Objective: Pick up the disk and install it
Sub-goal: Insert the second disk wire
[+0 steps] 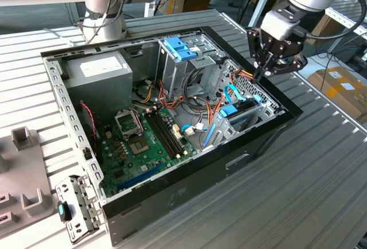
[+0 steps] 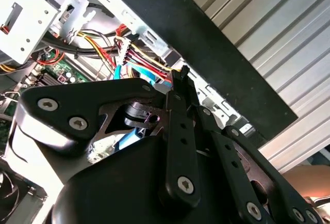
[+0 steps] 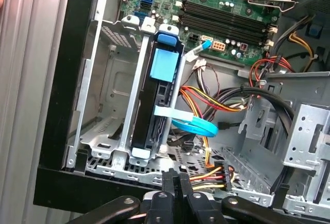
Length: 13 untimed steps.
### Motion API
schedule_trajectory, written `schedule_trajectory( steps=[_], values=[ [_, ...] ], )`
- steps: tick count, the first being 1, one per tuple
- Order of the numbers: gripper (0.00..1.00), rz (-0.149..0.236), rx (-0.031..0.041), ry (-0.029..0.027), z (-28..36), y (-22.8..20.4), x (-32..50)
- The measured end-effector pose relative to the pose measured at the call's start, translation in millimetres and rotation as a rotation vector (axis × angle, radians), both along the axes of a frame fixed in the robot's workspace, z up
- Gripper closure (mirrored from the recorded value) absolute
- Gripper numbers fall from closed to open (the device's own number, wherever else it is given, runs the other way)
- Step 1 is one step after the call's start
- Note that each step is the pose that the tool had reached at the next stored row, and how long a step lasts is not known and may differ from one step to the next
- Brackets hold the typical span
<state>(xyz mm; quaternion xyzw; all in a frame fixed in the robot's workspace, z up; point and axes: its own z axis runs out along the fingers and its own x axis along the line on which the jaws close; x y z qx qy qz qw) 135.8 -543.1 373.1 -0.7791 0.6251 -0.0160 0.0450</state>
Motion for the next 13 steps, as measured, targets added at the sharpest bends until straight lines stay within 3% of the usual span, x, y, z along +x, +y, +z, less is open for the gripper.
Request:
schedule_trajectory(
  steps=[7, 10, 13],
  values=[
    [0.84, -0.033, 0.0002, 0.0000, -1.1, 0.0, -7.7],
    [0.84, -0.091, 0.0000, 0.0001, -1.5, 0.0, -9.2],
    [0.84, -0.101, 0.0002, 0.0001, -1.9, 0.0, -12.6]
  ],
)
